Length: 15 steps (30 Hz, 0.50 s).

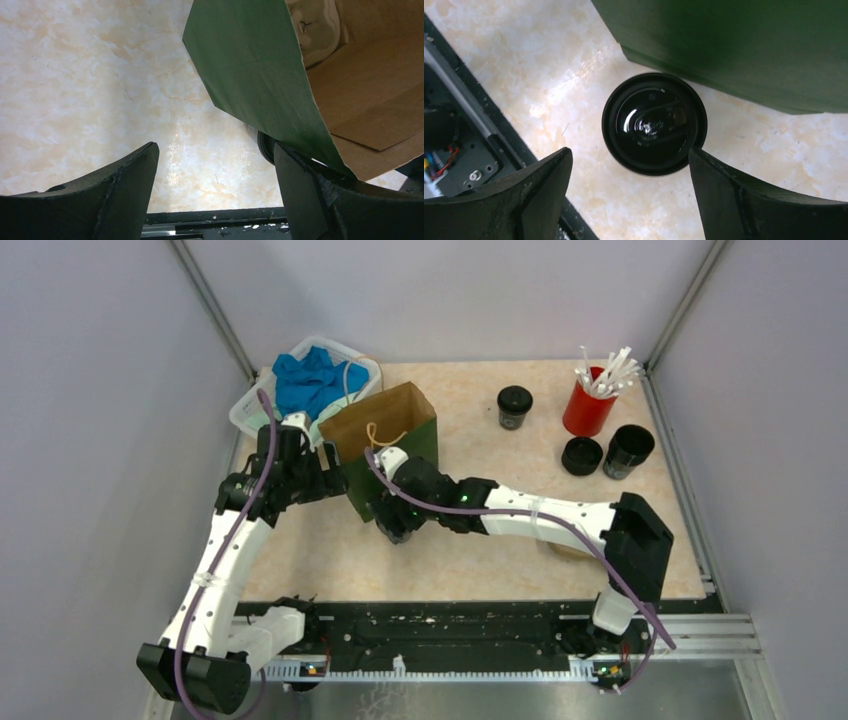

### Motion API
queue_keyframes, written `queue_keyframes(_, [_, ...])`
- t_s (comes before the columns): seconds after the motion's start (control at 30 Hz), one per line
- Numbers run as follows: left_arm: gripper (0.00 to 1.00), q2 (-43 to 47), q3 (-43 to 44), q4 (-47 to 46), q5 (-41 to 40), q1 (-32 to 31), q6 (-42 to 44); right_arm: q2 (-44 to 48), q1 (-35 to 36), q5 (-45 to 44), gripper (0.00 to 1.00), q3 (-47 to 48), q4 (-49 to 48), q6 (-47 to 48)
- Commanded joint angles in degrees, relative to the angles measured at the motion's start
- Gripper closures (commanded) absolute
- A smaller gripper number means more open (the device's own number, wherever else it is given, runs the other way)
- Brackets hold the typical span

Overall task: Pack the takeout coffee
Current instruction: Pick up the coffee cup from the center of the board.

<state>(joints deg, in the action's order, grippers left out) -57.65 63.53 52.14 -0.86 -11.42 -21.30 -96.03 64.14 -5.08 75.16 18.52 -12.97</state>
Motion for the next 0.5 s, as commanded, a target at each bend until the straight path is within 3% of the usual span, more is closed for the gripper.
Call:
queue_keyframes(0.0, [0.09, 0.58, 1.15, -2.26, 0.45, -0.18, 0.06, -3.71, 2.57, -4.09, 0.16, 5.56, 0.37, 3.08])
queue_keyframes(0.47, [0.09, 0.93, 0.65, -2.22, -0.07, -0.27, 0.67, -6.08, 4.46, -12.13, 0.13, 9.09, 3.47, 5.28])
